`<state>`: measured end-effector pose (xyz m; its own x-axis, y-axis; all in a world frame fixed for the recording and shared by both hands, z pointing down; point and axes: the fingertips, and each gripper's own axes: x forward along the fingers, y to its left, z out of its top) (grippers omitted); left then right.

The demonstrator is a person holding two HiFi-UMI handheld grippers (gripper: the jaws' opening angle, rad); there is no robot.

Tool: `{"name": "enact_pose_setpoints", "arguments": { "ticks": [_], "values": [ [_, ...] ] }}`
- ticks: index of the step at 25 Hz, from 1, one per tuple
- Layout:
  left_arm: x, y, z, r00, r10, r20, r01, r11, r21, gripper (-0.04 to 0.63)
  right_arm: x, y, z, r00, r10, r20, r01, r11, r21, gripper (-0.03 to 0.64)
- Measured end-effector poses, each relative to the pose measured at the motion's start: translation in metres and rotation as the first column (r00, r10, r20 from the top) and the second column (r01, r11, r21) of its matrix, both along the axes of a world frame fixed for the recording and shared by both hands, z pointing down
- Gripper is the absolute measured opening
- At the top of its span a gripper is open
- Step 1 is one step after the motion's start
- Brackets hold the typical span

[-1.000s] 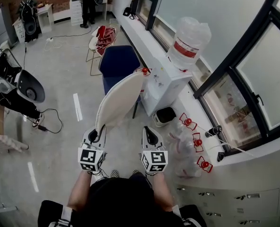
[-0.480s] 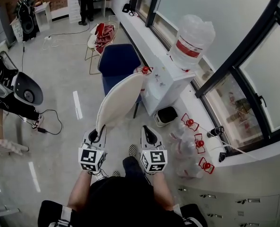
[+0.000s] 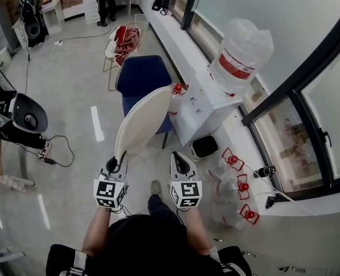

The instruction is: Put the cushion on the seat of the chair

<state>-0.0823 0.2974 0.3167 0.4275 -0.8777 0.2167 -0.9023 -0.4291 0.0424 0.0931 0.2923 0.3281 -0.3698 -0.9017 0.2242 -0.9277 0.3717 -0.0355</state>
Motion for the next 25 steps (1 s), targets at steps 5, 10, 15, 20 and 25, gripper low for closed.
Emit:
{"name": "enact_pose_setpoints", "arguments": {
  "ticks": [5,10,15,20,25],
  "values": [
    [0.020,-0.049,0.008,1.000,-0.010,0.008,0.010,1.000,-0.030,0.046,0.016,-0.053,0.007,1.000,-0.024,0.004,0.024,0.999,-0.023,0.029],
    [0.045,-0.090,0.016,1.000,-0.014,0.014,0.014,0.999,-0.051,0.046,0.033,-0.098,0.012,0.999,-0.043,0.011,0.043,0.998,-0.038,0.029],
    [0.066,-0.126,0.026,1.000,-0.022,0.015,0.023,0.997,-0.069,0.046,0.049,-0.136,0.021,0.998,-0.064,0.018,0.065,0.996,-0.055,0.029],
    [0.082,-0.151,0.040,0.999,-0.037,0.025,0.039,0.995,-0.087,0.046,0.059,-0.164,0.037,0.995,-0.092,0.026,0.094,0.993,-0.072,0.029],
    [0.093,-0.174,0.051,0.998,-0.049,0.025,0.052,0.993,-0.110,0.046,0.067,-0.189,0.049,0.994,-0.110,0.030,0.112,0.989,-0.093,0.029]
  ]
}}
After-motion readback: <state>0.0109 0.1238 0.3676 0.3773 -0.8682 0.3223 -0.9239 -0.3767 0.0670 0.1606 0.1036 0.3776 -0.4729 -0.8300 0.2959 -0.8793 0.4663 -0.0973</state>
